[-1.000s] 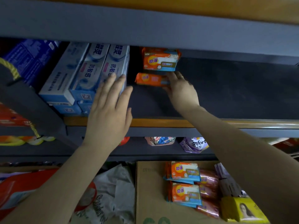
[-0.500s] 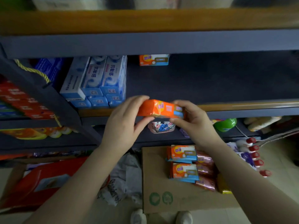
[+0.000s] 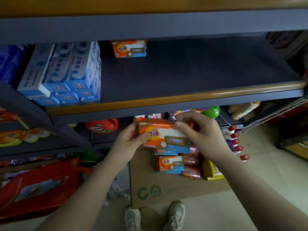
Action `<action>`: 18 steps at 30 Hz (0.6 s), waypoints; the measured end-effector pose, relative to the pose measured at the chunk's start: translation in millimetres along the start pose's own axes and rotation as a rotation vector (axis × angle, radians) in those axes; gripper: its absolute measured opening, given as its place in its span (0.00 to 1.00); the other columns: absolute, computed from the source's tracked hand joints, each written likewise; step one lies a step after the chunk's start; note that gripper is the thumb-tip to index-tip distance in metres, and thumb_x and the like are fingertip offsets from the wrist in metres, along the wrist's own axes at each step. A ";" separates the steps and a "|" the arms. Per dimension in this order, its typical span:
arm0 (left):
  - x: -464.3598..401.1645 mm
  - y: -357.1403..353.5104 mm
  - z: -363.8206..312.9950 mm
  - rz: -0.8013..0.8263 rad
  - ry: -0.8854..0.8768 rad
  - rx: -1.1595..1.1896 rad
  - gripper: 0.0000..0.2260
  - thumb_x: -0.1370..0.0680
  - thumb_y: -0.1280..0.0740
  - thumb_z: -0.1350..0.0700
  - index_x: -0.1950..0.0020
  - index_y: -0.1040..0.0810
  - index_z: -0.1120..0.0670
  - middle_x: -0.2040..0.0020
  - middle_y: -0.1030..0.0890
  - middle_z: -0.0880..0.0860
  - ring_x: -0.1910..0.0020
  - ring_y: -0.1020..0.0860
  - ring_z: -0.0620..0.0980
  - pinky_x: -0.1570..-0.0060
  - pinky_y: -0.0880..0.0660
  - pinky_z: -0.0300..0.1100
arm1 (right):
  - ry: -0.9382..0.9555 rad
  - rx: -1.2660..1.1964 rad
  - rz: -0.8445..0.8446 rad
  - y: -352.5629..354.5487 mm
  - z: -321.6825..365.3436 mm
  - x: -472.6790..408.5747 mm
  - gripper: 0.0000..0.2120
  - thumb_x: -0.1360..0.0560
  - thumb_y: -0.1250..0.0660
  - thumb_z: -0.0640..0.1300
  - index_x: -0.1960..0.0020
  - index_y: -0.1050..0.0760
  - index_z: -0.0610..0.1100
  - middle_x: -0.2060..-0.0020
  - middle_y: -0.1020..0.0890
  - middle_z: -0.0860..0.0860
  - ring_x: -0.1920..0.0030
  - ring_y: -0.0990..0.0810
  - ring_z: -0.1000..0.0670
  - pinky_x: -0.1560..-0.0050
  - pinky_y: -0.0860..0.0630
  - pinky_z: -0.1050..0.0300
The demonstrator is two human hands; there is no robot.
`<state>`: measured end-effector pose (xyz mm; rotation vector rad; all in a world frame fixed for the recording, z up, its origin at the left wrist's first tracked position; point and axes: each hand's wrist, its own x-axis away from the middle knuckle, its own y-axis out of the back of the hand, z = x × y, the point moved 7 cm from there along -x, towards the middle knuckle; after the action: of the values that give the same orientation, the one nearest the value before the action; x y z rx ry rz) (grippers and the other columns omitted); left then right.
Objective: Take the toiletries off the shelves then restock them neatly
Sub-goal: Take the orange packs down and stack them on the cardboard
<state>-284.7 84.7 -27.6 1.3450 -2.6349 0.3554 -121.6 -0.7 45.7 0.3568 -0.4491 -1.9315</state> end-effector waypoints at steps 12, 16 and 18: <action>33.1 -46.9 92.2 0.012 0.960 0.280 0.17 0.20 0.42 0.49 0.58 0.24 0.61 0.73 0.23 0.56 0.81 0.27 0.45 0.74 0.23 0.38 | -0.694 -0.153 0.221 -18.7 -74.2 21.5 0.23 0.24 0.43 0.63 0.67 0.29 0.46 0.77 0.27 0.49 0.75 0.29 0.50 0.74 0.33 0.64; 32.4 -49.9 105.3 -0.038 0.968 0.236 0.15 0.22 0.39 0.50 0.58 0.23 0.62 0.72 0.21 0.56 0.79 0.24 0.46 0.73 0.22 0.40 | -0.643 0.002 0.255 -9.5 -109.4 19.0 0.18 0.24 0.40 0.58 0.60 0.23 0.44 0.62 0.19 0.46 0.61 0.22 0.48 0.52 0.22 0.56; 26.2 -45.1 111.8 -0.107 0.878 0.130 0.10 0.24 0.35 0.52 0.54 0.23 0.59 0.68 0.19 0.55 0.73 0.21 0.48 0.70 0.21 0.42 | -0.588 -0.029 0.350 -14.3 -124.3 27.3 0.13 0.27 0.34 0.57 0.53 0.22 0.48 0.51 0.19 0.49 0.49 0.22 0.51 0.38 0.28 0.51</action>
<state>-267.2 7.3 -122.1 1.0150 -1.8248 0.8736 -88.5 -38.8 -72.0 -0.3085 -0.8048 -1.6706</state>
